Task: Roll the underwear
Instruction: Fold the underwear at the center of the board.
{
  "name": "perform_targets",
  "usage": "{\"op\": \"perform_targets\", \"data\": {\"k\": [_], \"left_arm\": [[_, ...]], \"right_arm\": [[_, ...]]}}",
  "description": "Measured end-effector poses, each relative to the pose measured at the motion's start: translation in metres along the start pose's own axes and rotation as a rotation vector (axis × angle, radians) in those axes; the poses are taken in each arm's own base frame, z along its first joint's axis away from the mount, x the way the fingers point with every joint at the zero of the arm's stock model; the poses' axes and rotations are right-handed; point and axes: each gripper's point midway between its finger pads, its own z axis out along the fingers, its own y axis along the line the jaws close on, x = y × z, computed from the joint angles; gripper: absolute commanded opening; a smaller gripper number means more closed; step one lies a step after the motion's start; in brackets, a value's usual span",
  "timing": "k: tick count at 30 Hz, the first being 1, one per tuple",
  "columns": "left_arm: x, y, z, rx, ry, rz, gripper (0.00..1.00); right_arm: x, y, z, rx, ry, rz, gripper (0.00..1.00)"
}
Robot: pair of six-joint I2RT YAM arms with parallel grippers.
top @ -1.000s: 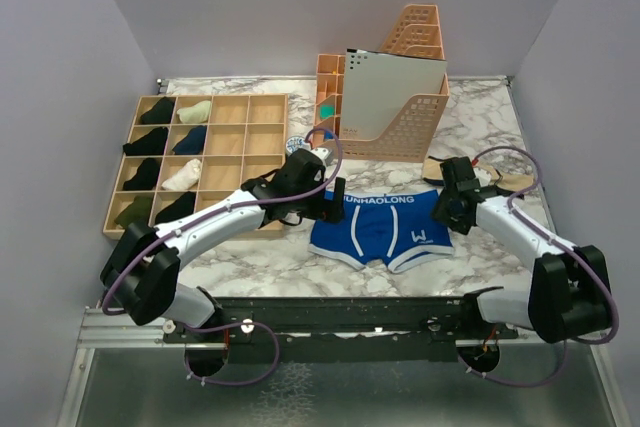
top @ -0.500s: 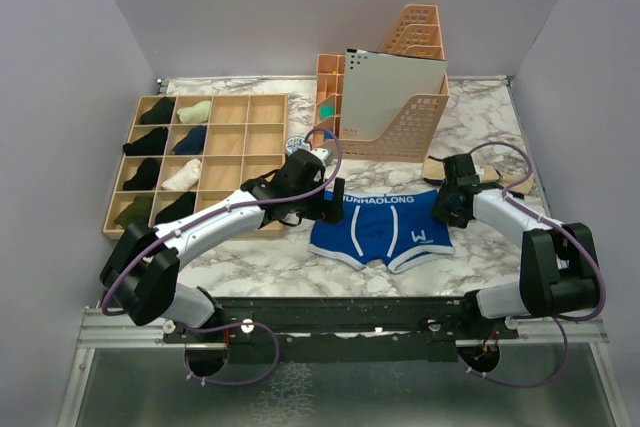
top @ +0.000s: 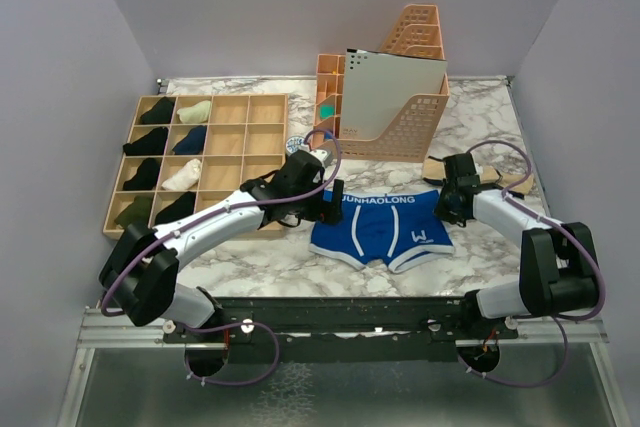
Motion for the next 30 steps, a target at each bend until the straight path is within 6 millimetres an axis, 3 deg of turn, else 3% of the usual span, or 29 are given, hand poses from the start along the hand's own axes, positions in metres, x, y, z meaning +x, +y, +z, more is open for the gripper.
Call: {"op": "perform_targets", "data": {"k": [6,13,18,24,30], "left_arm": [[0.000,0.000,-0.002,0.000,-0.003,0.001,0.99],[-0.004,0.004,-0.009,-0.022,-0.034,0.001,0.99],[-0.009,0.010,-0.014,-0.055,-0.064,-0.005,0.99],[-0.008,0.025,-0.017,-0.092,-0.080,-0.036,0.99],[-0.010,0.039,-0.017,-0.117,-0.085,-0.074,0.99]], "right_arm": [[-0.007,0.008,-0.008,-0.031,0.011,-0.013,0.00],[-0.037,0.013,-0.042,-0.039,-0.056,-0.005,0.00],[-0.046,0.014,-0.059,-0.050,-0.064,-0.018,0.00],[-0.041,0.033,-0.077,-0.151,-0.044,-0.021,0.00],[-0.018,0.078,-0.095,-0.250,-0.008,-0.079,0.00]]}}
